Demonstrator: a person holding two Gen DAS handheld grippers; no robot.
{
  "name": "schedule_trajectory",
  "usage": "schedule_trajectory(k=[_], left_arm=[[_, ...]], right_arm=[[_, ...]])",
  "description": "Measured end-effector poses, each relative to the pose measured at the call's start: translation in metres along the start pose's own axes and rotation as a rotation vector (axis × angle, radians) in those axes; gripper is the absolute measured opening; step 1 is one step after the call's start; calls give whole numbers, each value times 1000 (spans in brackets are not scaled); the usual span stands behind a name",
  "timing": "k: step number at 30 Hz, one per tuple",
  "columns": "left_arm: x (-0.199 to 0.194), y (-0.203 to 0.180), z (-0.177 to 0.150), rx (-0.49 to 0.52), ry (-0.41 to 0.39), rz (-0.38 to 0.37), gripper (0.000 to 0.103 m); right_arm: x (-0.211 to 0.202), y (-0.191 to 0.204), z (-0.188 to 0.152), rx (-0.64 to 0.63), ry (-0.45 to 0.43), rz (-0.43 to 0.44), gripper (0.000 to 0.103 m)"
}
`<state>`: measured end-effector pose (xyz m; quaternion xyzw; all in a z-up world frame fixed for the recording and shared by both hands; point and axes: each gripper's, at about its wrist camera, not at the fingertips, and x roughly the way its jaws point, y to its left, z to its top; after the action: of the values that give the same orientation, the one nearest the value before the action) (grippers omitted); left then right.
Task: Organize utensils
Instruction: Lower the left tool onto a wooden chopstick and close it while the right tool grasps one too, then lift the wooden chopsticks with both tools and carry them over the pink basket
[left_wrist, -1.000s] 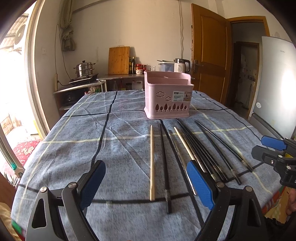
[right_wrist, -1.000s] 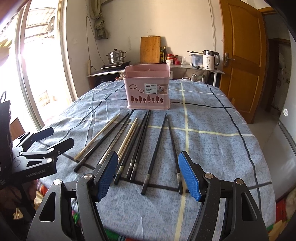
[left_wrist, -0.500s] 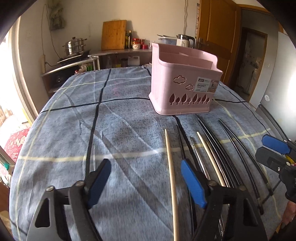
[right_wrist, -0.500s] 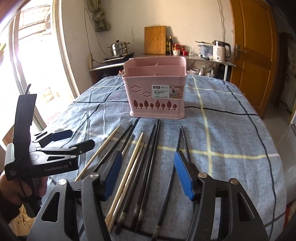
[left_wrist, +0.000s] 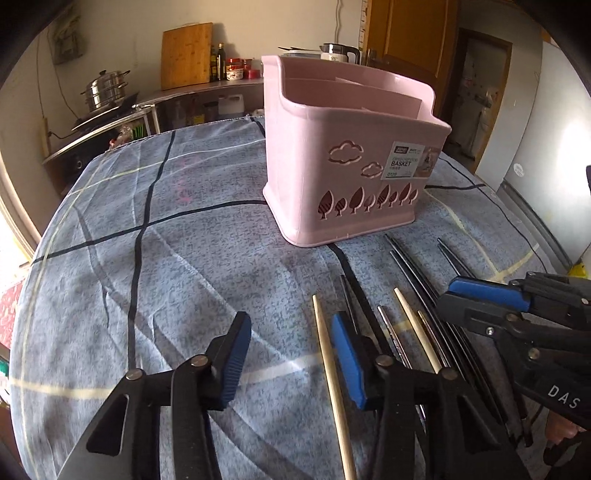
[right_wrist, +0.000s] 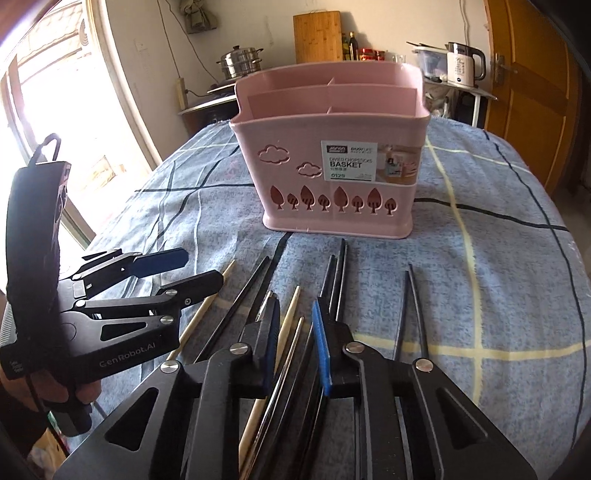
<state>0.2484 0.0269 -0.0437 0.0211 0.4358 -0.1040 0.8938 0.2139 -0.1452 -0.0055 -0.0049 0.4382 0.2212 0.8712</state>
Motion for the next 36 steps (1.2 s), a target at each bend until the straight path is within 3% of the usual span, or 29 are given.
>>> schedule_trajectory(k=[17,21,29,36], left_arm=[[14,2,4,11,41,-25,16],[16,3,8,2,64,-27,15],[18,2,17,-2,94,-25,5],[-10,3,26,-8,46,-33,5]], right_arm=[[42,-5,16,12,106,-7,15],[47,0,20,4,123,-10,7],[43,2,23,21,111,2,6],[12,-3,30,30,58,27,6]])
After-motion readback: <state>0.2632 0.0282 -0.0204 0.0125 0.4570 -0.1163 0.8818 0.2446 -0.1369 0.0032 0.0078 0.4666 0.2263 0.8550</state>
